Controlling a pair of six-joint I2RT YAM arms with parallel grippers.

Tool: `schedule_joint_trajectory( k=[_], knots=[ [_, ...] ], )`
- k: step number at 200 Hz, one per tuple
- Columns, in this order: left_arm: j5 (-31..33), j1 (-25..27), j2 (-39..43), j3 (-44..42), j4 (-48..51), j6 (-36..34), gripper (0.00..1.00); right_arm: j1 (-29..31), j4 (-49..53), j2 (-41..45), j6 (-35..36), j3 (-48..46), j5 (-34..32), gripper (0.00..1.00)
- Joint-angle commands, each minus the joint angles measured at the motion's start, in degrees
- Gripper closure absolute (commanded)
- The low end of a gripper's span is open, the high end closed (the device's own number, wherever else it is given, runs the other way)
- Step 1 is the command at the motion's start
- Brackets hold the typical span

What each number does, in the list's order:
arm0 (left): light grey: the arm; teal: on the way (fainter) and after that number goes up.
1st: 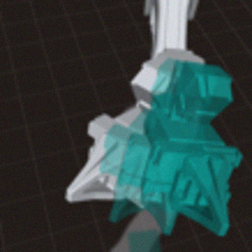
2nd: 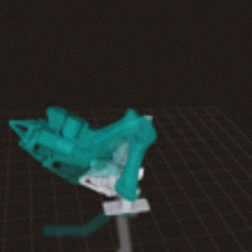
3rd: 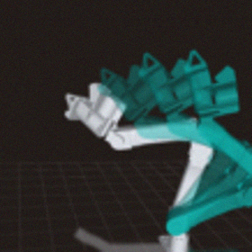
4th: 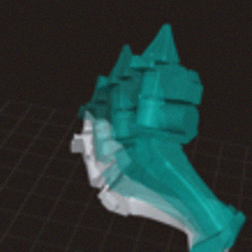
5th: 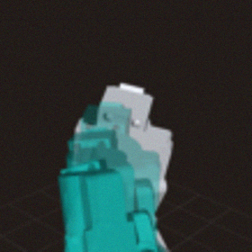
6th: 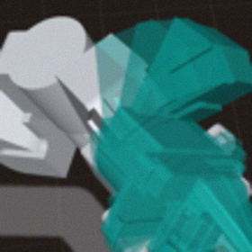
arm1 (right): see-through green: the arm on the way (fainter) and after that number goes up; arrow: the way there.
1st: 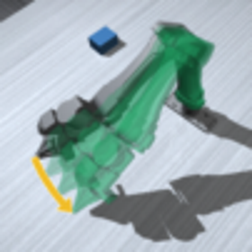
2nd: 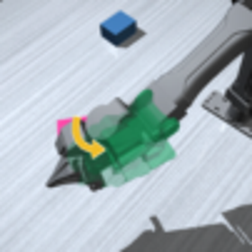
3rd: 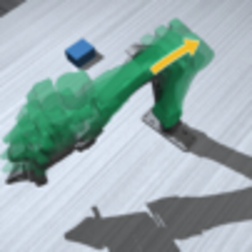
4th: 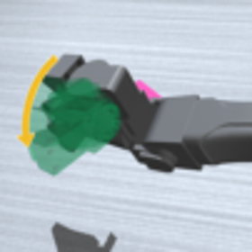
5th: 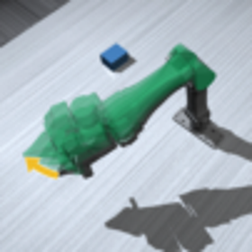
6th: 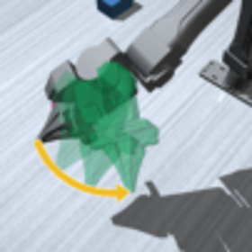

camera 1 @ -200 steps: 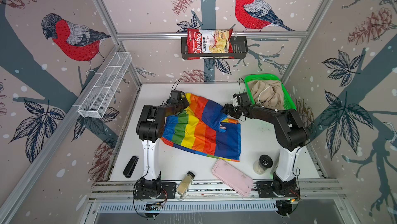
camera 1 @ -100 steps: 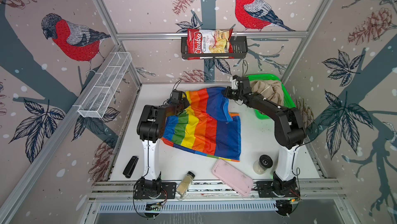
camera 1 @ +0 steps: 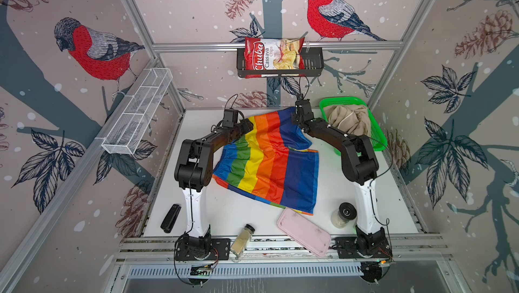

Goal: Fold and stack the shorts

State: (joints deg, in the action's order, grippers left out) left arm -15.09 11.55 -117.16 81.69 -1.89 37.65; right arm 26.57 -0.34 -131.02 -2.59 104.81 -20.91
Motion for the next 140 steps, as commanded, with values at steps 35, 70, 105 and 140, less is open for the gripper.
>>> schedule_joint_trajectory(
  k=[35,70,105,140],
  knots=[
    [3.24,-0.41,3.37,1.63,4.74,-2.48,0.25,-2.31,7.20,-2.73,-2.52,10.17,-5.89,0.30],
    [8.28,-0.91,3.26,0.01,7.30,-2.86,0.42,-1.02,4.13,9.68,-8.53,-7.11,-3.46,0.32],
    [9.57,-2.31,1.83,-3.03,6.12,-2.25,0.48,0.25,1.02,16.19,-18.19,-22.06,8.85,0.38],
    [8.96,-4.08,-1.21,-2.90,4.63,-2.17,0.48,2.41,-0.28,13.52,-22.83,-28.31,12.49,0.42]
  ],
)
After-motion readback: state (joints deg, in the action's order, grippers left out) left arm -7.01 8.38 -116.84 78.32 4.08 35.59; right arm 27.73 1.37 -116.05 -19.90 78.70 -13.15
